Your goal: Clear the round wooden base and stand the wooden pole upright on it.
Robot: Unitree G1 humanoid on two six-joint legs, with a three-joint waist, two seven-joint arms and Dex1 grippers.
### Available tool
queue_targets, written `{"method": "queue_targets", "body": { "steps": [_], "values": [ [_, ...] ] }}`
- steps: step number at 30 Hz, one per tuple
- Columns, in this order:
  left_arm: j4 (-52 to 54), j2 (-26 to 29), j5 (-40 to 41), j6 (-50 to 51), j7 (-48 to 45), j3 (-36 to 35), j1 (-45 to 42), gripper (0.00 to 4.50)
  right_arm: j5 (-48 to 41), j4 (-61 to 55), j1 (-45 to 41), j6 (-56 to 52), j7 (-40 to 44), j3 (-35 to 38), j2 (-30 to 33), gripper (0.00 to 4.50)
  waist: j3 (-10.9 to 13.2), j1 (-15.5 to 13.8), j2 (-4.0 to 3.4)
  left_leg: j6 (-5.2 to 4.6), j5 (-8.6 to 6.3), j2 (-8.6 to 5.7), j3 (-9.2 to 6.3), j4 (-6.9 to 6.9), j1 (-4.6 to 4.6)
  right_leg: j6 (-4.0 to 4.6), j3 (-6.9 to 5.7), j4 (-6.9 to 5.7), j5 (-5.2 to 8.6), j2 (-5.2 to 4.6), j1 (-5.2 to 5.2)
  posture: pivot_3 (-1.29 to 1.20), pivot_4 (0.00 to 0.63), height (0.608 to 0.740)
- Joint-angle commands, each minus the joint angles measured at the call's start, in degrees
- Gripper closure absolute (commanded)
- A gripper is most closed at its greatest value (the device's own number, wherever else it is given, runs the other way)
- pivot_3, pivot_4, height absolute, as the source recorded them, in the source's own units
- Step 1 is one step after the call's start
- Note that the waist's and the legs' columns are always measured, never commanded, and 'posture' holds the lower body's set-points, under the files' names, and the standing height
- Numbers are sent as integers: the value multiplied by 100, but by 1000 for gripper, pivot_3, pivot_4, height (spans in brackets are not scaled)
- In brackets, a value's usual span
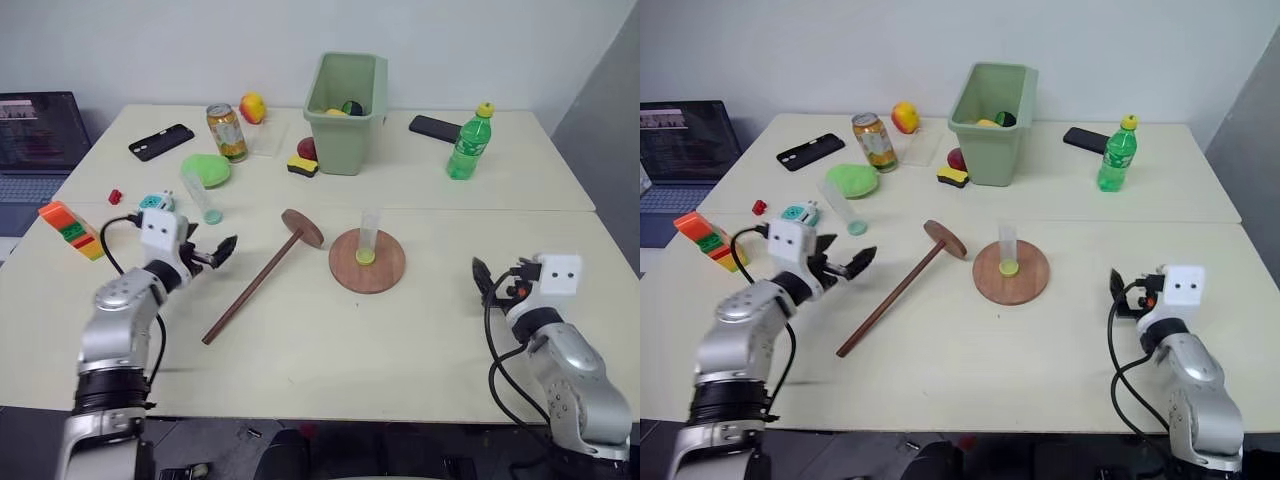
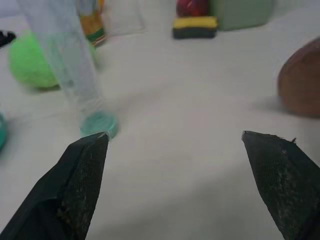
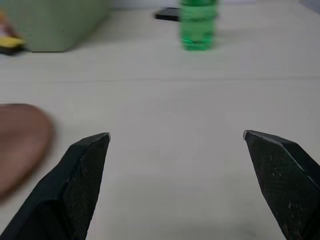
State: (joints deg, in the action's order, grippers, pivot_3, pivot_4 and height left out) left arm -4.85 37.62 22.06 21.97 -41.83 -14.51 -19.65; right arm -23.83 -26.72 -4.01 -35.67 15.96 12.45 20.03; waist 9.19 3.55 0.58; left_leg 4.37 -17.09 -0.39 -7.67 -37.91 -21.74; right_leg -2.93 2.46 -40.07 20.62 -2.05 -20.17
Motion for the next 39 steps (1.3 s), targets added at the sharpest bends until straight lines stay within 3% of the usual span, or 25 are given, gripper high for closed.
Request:
{"method": "queue_targets", "body": {
  "steps": [1, 10, 26, 31, 39],
  "values": [
    [1068, 423, 677, 435, -1016, 186, 69, 33, -773, -328, -660, -580, 765, -516, 199, 0, 0, -5, 0, 0, 0, 0, -2, 1, 2, 0, -2, 3, 0, 0, 3, 0, 150, 740],
    [2611, 511, 1275, 776, -1543, 638, 146, 33, -648, 550, -1805, -438, 887, -1276, -199, 0, 2, -26, 3, -1, -1, -2, -4, -2, -8, 0, -7, 11, 0, -4, 1, 0, 150, 740],
    [2441, 453, 1243, 696, -1486, 720, -79, 33, -82, 1522, -2420, 369, 920, -1604, -768, 0, 3, 11, 1, 0, 0, 0, -2, 0, -5, 0, -4, 6, 0, 1, -4, 0, 150, 740],
    [2398, 450, 1214, 658, -1492, 722, -66, 0, 25, 1649, -2408, 546, 1021, -1623, -768, 931, 3, 14, 1, 0, 0, 0, -2, 0, -5, 0, -4, 6, 0, 1, -5, 0, 150, 740],
    [2359, 394, 1186, 655, -1451, 779, -154, 0, 256, 1846, -2414, 735, 1080, -1694, -778, 3026, 3, 20, 0, 0, 0, 0, -1, 0, -5, 0, -4, 7, 0, 0, -5, 0, 150, 740]
  ]
}}
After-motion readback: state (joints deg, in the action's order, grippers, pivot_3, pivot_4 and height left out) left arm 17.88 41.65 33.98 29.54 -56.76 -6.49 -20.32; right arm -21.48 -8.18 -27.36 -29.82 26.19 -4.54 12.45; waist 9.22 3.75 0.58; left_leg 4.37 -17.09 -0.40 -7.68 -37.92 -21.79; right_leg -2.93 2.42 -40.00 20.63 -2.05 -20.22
